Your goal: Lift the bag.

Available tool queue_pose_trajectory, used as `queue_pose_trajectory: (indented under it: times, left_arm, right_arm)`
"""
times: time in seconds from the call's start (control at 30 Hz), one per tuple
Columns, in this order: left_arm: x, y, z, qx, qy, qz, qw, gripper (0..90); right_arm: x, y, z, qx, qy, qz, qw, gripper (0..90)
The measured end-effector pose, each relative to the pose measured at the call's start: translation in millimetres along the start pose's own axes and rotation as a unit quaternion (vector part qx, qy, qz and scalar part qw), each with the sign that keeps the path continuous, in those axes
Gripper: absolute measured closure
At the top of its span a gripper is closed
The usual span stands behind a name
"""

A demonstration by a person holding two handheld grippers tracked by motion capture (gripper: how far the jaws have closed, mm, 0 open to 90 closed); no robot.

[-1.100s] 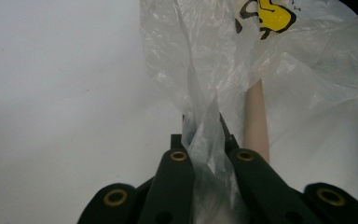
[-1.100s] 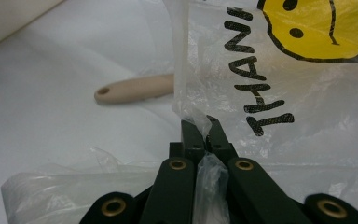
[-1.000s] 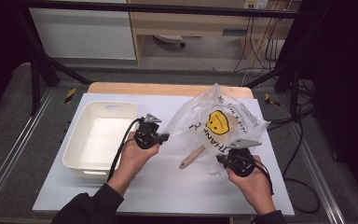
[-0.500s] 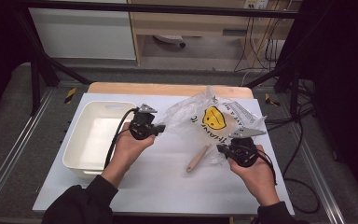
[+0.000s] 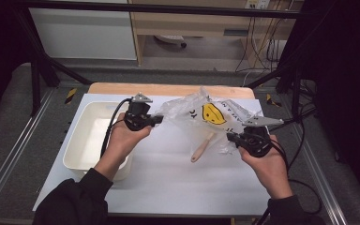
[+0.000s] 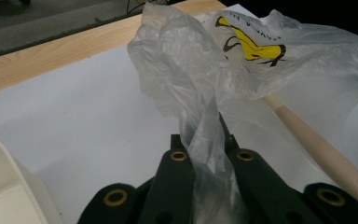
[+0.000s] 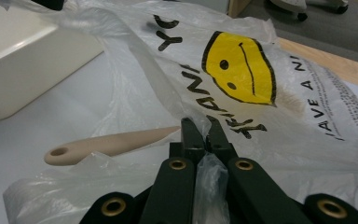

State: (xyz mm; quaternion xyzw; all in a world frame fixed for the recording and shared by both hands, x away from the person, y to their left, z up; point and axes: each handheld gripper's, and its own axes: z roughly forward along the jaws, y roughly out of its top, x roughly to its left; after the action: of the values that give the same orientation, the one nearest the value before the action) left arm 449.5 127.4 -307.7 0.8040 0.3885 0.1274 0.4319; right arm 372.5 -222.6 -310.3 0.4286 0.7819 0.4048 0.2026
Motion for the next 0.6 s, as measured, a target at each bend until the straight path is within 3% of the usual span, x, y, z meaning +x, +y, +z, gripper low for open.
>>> queue_pose_trajectory:
  times: [0.6]
  left_arm:
    - [2.0,20.9,-20.0,-0.027,-0.013,0.011,0.9995,89.5]
  right_arm:
    - [-17.3,23.5,-16.5,-0.026,0.005,0.015,0.9995,90.0]
